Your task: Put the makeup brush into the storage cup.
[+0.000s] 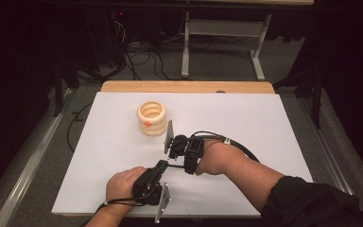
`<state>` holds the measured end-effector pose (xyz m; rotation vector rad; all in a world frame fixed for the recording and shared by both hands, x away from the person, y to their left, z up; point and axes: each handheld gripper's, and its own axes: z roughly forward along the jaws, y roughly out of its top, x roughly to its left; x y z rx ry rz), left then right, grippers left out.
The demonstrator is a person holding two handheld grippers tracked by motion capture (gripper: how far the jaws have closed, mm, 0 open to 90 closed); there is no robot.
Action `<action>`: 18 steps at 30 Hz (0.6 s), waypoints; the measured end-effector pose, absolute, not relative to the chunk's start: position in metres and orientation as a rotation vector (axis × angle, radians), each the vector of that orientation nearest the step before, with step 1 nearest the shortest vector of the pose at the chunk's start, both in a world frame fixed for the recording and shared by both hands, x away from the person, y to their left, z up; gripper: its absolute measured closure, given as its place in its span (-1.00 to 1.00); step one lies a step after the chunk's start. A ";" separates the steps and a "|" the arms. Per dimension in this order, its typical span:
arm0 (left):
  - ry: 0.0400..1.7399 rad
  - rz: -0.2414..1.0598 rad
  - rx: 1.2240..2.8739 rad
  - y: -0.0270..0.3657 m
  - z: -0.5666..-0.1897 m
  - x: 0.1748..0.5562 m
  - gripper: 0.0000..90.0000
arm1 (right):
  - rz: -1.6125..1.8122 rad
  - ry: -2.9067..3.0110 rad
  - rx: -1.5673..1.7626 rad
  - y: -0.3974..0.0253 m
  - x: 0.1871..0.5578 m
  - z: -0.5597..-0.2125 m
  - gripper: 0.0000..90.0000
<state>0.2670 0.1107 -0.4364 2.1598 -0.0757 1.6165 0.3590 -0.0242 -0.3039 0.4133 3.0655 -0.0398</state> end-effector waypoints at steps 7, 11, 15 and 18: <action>-0.048 1.593 2.145 0.111 -0.438 0.268 0.90 | -0.024 3.066 0.447 -0.032 0.361 -0.298 0.35; -0.042 1.603 2.161 0.111 -0.437 0.269 0.90 | 0.003 3.056 0.447 -0.034 0.361 -0.294 0.19; -0.023 1.585 2.155 0.111 -0.438 0.270 0.90 | 0.016 3.039 0.449 -0.038 0.361 -0.290 0.08; -0.011 1.586 2.155 0.112 -0.437 0.271 0.90 | 0.035 3.020 0.446 -0.043 0.362 -0.287 -0.04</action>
